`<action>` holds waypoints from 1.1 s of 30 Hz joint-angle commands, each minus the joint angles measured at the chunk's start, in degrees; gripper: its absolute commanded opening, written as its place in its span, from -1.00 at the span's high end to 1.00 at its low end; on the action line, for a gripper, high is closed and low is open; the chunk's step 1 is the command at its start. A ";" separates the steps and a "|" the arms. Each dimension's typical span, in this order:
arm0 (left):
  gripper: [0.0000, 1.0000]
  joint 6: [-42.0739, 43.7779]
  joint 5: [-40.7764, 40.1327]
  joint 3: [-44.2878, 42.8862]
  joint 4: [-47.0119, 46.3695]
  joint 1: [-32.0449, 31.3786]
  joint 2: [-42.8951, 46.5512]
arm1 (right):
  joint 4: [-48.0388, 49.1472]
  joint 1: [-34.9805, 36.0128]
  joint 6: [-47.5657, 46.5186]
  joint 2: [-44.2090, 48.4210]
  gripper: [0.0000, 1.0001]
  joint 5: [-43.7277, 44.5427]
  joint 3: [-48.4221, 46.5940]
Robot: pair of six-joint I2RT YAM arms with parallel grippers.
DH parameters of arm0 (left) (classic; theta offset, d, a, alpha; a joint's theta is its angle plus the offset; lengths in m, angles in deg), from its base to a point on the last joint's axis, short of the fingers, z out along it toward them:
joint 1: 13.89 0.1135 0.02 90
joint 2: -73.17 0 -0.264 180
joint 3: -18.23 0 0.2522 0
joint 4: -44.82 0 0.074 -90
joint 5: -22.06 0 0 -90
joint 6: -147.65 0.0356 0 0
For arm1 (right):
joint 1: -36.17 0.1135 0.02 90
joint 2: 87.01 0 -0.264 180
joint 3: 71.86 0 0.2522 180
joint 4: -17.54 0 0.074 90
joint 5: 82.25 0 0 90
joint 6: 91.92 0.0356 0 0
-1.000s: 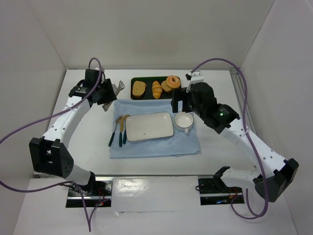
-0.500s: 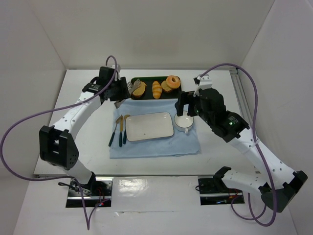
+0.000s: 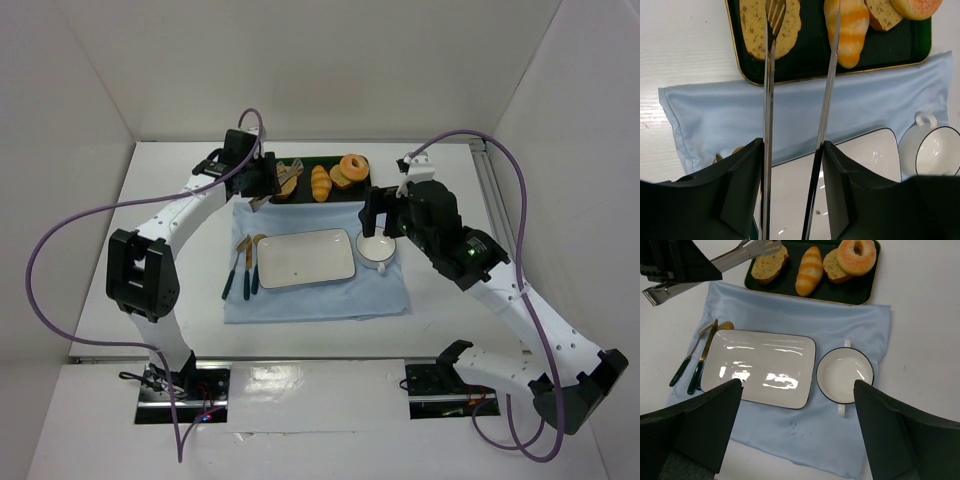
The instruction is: Place the bread
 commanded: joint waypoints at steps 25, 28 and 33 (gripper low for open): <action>-0.22 5.12 -2.75 -7.13 -4.38 4.46 -9.16 | 3.63 -10.43 -0.13 -0.36 -0.99 -8.79 0.26; -0.22 5.65 -2.14 -7.75 -4.91 4.99 -10.39 | 3.63 -10.96 -0.13 -0.37 -0.99 -9.31 0.26; -0.22 5.65 -1.00 -8.89 -4.91 5.52 -11.79 | 4.15 -10.96 -0.13 -0.98 -0.99 -9.84 0.26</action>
